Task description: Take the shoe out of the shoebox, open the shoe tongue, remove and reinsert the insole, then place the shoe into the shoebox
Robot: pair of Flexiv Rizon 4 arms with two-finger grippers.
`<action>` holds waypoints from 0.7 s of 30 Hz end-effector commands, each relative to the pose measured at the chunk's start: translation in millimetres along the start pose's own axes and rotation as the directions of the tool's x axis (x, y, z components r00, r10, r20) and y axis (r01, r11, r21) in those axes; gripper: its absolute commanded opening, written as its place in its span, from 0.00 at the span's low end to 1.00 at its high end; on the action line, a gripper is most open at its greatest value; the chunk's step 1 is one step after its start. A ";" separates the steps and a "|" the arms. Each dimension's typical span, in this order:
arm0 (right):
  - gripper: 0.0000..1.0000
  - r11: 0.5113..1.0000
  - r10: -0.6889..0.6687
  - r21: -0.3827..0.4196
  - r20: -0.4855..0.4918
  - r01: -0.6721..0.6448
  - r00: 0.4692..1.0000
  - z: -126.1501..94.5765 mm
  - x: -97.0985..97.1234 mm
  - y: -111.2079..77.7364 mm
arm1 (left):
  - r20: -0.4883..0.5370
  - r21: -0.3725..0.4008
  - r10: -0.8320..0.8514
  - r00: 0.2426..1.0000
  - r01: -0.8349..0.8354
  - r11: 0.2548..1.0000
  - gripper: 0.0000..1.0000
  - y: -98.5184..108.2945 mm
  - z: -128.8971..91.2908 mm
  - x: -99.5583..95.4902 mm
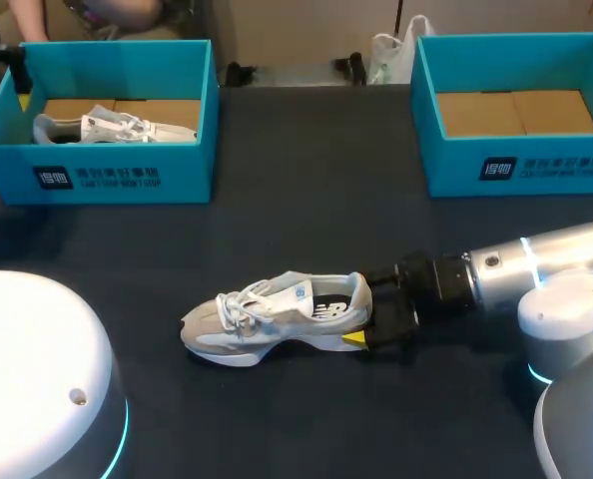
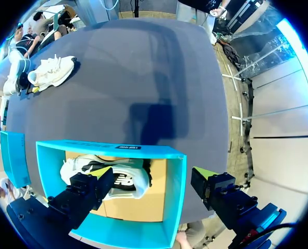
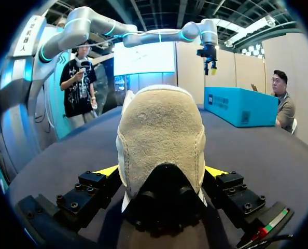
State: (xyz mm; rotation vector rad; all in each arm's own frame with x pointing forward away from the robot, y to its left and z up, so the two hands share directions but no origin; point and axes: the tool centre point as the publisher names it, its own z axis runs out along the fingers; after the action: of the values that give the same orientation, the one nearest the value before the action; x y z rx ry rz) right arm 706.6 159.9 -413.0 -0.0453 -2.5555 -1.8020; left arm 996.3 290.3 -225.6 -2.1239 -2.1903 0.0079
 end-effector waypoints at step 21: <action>1.00 1.000 -0.019 -0.002 -0.007 0.019 1.000 16.5 -2.9 2.1 | -0.001 -0.001 0.001 1.000 -0.001 1.000 1.00 -0.8 -0.4 0.4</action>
State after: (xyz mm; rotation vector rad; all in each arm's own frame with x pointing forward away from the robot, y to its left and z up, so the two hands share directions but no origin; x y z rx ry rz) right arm 708.4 172.4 -416.6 -0.0151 -2.5536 -1.8148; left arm 996.3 290.3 -225.6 -2.1239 -2.1903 0.0079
